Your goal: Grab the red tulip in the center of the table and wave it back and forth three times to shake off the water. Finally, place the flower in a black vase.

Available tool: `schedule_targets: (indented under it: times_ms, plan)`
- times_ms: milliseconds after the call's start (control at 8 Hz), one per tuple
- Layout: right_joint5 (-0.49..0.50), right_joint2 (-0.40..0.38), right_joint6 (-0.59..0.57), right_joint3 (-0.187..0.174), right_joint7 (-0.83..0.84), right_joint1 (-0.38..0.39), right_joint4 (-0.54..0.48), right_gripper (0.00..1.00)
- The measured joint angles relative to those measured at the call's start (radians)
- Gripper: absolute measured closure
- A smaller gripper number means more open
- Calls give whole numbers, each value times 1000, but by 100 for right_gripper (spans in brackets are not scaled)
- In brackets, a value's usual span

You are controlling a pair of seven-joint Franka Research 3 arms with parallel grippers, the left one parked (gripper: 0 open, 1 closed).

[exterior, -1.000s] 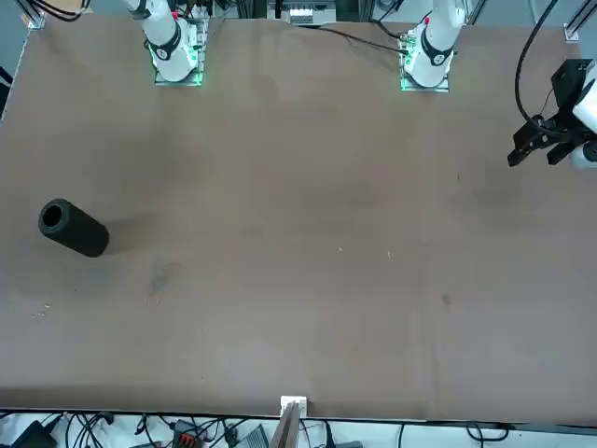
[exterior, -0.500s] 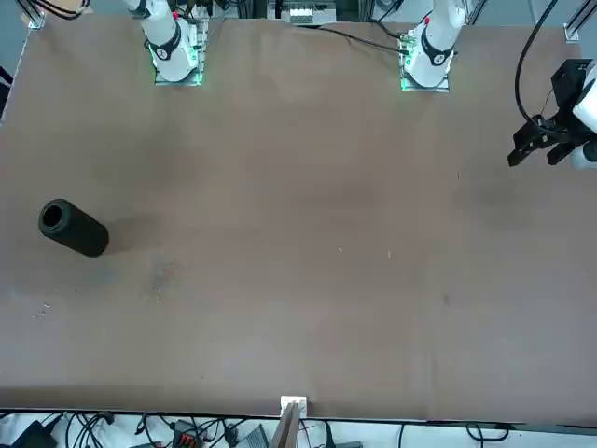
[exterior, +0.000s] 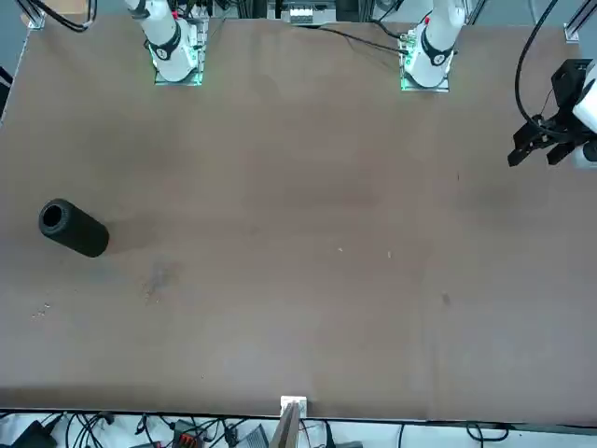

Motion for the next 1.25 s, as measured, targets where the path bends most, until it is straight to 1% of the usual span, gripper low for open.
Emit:
schedule_targets:
  times_ms: [250, 500, 750, 1000, 1250]
  plan:
    - [-1, -13, 25, 15, 97, 26, -64, 89]
    - [-9, 4, 38, 25, 159, 65, -95, 89]
    - [-20, 24, 105, 21, 163, 61, -117, 89]
    - [-33, 32, 168, 13, 163, 51, -161, 89]
    - [-46, 29, 202, 9, 163, 30, -207, 89]
